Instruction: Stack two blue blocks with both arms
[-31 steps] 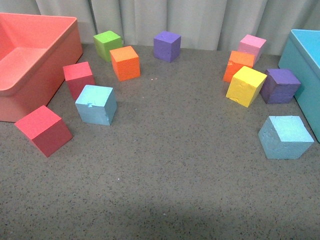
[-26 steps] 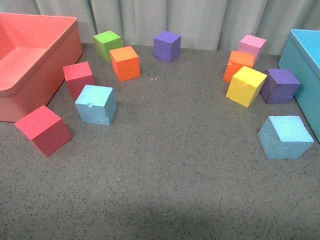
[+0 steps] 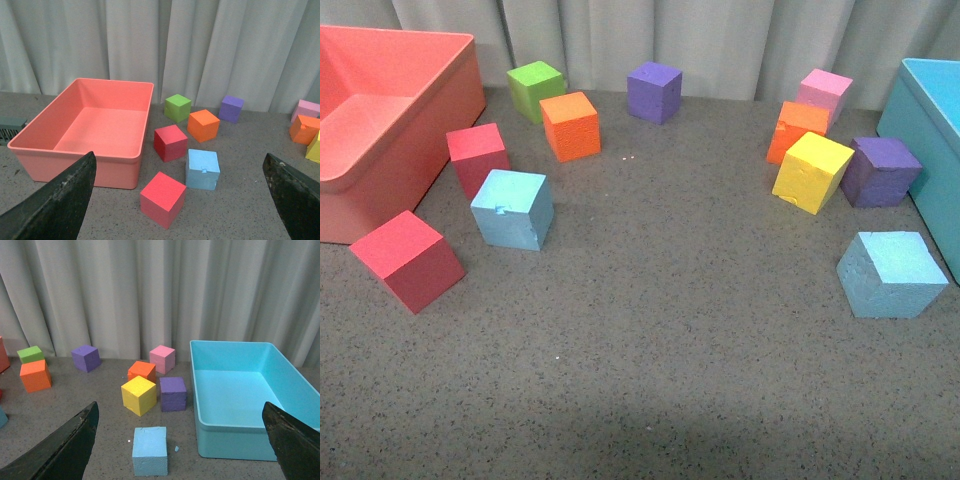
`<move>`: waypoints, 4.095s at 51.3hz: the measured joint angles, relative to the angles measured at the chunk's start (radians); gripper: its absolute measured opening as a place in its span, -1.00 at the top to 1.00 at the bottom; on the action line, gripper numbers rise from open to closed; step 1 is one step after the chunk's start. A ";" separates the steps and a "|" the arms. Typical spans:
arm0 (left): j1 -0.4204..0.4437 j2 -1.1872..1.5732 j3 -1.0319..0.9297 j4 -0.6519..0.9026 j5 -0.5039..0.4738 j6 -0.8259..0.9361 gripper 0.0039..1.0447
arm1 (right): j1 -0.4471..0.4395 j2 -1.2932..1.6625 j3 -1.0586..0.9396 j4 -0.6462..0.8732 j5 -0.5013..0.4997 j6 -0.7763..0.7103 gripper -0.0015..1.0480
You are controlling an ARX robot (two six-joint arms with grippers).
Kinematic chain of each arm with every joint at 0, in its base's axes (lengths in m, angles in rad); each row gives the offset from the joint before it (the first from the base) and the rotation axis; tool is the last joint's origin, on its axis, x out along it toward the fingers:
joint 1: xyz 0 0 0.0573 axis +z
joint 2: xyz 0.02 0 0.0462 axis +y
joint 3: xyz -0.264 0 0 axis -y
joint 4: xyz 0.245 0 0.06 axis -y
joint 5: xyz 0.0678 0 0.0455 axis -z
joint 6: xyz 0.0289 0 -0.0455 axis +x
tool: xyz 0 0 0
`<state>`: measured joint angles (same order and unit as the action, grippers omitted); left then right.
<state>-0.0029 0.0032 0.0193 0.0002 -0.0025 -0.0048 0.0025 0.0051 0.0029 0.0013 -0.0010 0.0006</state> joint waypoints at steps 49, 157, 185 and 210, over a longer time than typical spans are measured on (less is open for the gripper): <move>0.000 0.000 0.000 0.000 0.000 0.000 -0.88 | 0.114 0.752 0.194 0.176 0.245 -0.101 -0.82; 0.000 0.000 0.000 0.000 0.000 0.000 -0.88 | 0.312 1.970 0.992 -0.053 0.056 0.235 0.15; 0.000 0.000 0.000 0.000 0.000 0.000 -0.88 | 0.493 2.164 1.200 -0.151 0.051 0.367 0.17; 0.000 0.000 0.000 0.000 0.000 0.000 -0.88 | 0.511 2.090 1.121 -0.050 0.035 0.427 -0.81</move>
<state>-0.0029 0.0032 0.0193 0.0002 -0.0025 -0.0048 0.5133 2.0956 1.1240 -0.0483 0.0341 0.4278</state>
